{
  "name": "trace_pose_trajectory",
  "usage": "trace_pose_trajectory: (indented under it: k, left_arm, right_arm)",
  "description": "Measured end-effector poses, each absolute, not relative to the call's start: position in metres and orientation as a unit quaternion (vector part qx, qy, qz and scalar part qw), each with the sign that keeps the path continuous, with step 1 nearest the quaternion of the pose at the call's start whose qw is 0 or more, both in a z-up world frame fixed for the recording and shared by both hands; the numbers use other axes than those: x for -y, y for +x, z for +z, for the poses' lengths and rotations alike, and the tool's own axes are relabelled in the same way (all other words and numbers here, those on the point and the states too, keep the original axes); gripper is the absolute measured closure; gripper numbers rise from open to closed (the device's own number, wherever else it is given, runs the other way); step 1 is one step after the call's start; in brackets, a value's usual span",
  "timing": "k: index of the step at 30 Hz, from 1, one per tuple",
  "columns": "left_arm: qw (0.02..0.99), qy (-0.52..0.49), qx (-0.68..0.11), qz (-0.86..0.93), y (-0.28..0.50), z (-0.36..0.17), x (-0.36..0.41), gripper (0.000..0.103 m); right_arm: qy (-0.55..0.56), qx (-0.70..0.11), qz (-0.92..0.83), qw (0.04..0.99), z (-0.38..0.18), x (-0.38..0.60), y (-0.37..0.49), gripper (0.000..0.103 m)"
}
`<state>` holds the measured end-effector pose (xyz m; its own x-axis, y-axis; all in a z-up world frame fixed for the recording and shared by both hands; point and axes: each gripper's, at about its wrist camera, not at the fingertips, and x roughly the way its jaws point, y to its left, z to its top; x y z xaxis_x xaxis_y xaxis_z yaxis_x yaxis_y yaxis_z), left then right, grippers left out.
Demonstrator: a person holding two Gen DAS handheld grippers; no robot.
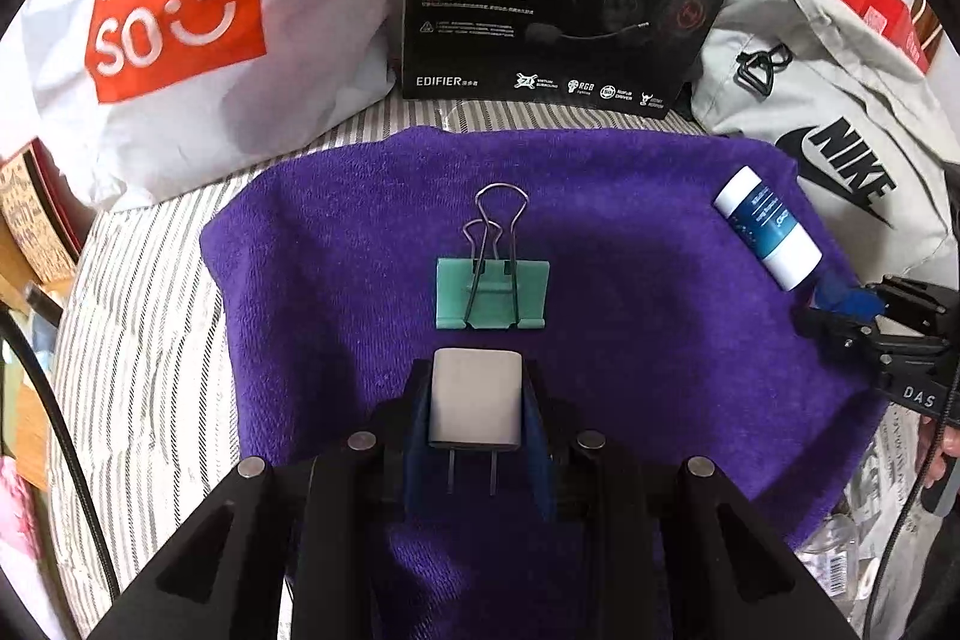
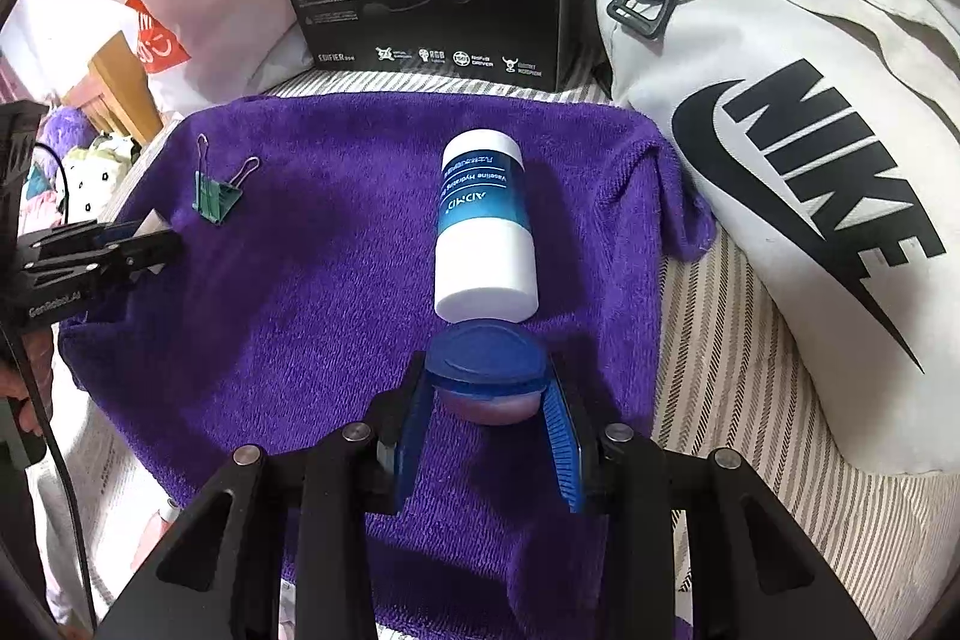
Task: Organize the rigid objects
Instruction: 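Carry charger and pink jar onto the towel and open both grippers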
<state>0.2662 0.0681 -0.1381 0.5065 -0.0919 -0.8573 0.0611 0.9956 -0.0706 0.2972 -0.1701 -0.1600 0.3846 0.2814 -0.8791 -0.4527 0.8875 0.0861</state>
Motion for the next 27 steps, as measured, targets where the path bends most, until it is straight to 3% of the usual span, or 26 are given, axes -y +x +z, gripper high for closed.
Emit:
trace_pose_trajectory:
  k: [9, 12, 14, 17, 24, 27]
  left_arm:
    - [0.872, 0.011, -0.489, -0.037, 0.267, -0.141, -0.061, 0.076]
    - [0.871, 0.007, -0.488, -0.045, 0.266, -0.142, -0.059, 0.065]
    - [0.871, 0.006, -0.488, -0.052, 0.263, -0.143, -0.057, 0.05]
    - [0.87, 0.013, -0.491, -0.047, 0.257, -0.144, -0.056, 0.04]
    - [0.867, 0.002, -0.497, -0.029, 0.236, -0.137, -0.06, 0.039]
    - [0.872, -0.004, -0.489, -0.023, 0.222, -0.128, -0.062, 0.039]
  right_arm:
    - [-0.104, -0.503, 0.234, 0.825, -0.163, 0.166, 0.296, 0.067]
    - [-0.105, -0.501, 0.237, 0.826, -0.164, 0.166, 0.295, 0.067]
    - [-0.107, -0.5, 0.238, 0.826, -0.165, 0.167, 0.295, 0.067]
    - [-0.117, -0.499, 0.244, 0.823, -0.166, 0.165, 0.293, 0.065]
    - [-0.102, -0.506, 0.25, 0.819, -0.159, 0.173, 0.28, 0.051]
    - [-0.082, -0.508, 0.255, 0.819, -0.152, 0.181, 0.274, 0.051]
